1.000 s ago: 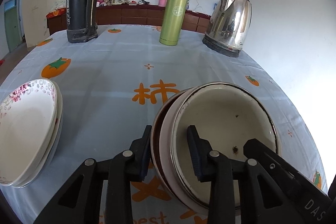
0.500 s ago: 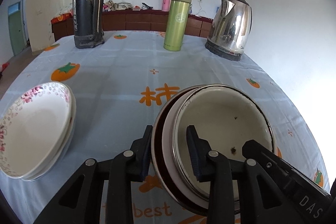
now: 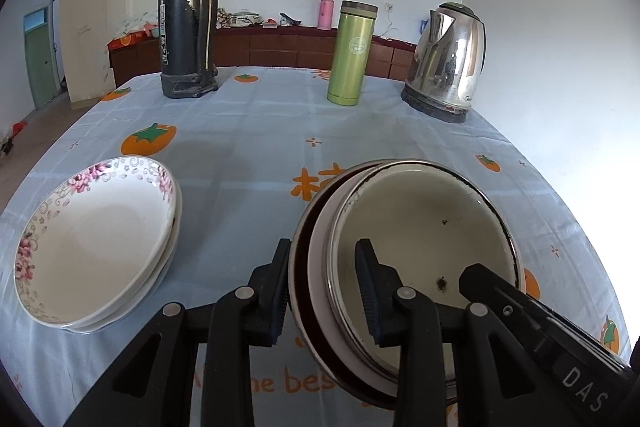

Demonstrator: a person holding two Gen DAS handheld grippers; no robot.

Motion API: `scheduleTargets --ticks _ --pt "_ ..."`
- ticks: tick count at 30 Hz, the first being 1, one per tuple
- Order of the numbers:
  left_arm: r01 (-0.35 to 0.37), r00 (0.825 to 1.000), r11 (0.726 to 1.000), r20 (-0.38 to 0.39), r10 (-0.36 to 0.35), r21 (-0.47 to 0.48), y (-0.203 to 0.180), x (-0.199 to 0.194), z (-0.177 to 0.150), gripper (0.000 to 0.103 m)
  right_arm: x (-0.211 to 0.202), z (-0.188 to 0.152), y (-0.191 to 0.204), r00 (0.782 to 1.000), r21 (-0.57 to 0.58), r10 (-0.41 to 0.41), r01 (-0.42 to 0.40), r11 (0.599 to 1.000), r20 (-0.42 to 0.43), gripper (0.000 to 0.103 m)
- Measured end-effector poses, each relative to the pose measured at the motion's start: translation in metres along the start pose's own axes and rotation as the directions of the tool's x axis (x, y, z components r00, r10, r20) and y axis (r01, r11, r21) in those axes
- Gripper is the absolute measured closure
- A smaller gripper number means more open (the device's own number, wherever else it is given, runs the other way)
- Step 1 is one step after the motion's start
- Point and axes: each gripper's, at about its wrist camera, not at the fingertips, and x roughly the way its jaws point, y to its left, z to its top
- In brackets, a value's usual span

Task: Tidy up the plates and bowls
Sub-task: 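Lift the nested bowls off the table with both grippers, then carry the nested bowls over the pink-floral plate stack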

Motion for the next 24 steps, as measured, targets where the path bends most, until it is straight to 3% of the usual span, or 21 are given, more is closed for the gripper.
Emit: scheduleTargets --ticks 24 --pt "0.062 0.998 0.998 0.011 -0.063 0.022 0.0 -0.026 -0.015 0.07 -0.035 -0.025 0.011 0.993 -0.021 -0.068 0.071 0.997 0.096 0.074"
